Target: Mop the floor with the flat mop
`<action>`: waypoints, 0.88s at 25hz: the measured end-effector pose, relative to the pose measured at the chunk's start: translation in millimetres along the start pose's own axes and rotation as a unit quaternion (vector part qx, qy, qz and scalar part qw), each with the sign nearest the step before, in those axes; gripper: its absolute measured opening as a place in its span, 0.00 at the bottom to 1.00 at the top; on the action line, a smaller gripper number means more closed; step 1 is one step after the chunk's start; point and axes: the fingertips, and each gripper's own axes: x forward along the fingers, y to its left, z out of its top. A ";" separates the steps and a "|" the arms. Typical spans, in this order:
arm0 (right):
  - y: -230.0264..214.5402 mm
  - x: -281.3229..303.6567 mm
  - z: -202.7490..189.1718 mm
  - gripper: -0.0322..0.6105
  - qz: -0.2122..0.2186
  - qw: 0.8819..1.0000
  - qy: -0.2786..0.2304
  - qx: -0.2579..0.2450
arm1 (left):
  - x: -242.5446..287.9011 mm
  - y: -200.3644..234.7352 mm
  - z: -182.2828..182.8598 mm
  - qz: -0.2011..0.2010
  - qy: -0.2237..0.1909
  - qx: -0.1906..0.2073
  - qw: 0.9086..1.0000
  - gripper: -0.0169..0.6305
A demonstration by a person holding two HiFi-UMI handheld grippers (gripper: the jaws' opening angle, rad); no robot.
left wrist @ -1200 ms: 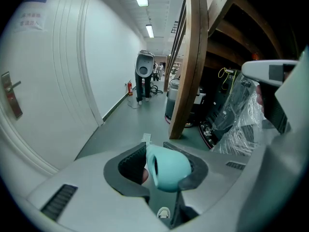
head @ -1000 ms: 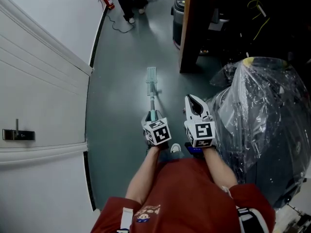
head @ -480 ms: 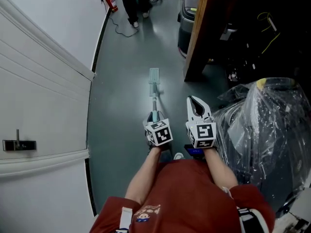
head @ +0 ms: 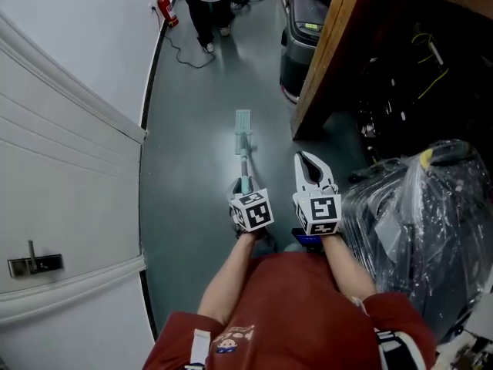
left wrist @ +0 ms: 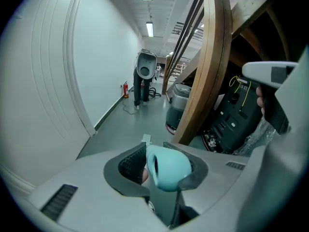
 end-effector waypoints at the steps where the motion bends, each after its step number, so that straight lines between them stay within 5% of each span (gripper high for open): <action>1: 1.3 5.5 3.0 0.08 -0.003 1.000 -0.001 0.000 | 4.3 3.8 5.3 -0.002 -0.001 0.002 1.000 0.21; 22: -44.3 152.1 19.1 0.08 0.001 1.000 0.005 0.011 | 109.9 10.5 109.2 -0.007 -0.007 0.012 1.000 0.21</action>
